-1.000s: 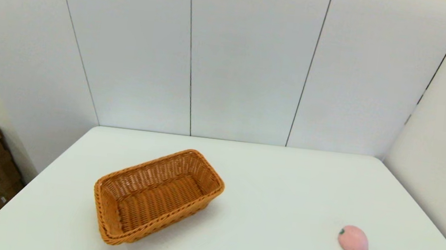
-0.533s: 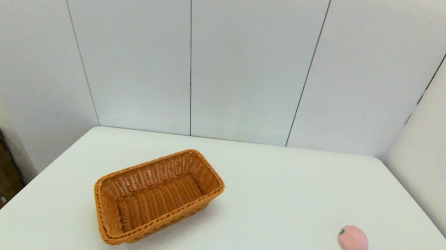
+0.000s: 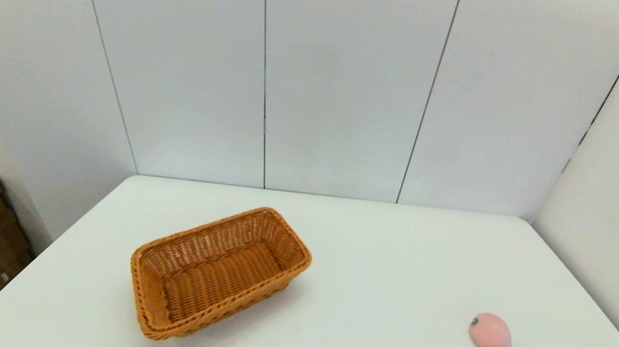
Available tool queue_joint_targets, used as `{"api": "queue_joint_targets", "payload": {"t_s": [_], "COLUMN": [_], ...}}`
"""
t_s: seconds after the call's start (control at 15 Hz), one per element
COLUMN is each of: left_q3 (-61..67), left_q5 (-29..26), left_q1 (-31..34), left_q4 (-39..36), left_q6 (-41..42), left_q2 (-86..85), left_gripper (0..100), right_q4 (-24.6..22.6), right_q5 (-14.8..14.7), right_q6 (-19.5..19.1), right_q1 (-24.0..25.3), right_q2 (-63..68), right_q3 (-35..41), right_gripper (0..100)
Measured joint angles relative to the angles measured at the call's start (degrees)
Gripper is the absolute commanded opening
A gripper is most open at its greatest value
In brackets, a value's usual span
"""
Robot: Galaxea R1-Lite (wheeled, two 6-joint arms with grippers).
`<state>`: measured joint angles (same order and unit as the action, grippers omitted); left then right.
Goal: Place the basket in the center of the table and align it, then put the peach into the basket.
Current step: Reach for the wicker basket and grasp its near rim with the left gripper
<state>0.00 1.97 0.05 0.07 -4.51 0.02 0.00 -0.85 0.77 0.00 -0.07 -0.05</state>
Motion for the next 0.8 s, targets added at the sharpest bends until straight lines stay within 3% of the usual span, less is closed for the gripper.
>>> {"api": "queue_joint_targets", "payload": {"t_s": [0.8], "left_q3": [0.0], "left_q5": [0.0], "left_q1": [0.0], "left_q4": [-0.1], "left_q6": [0.0], "left_q2": [0.0], "left_gripper": [100], "right_q4": [0.0], "right_q5": [0.0], "right_q6": [0.0], "right_q1": [0.0], "right_q2": [0.0], "right_q3": [0.0], "right_gripper": [100]}}
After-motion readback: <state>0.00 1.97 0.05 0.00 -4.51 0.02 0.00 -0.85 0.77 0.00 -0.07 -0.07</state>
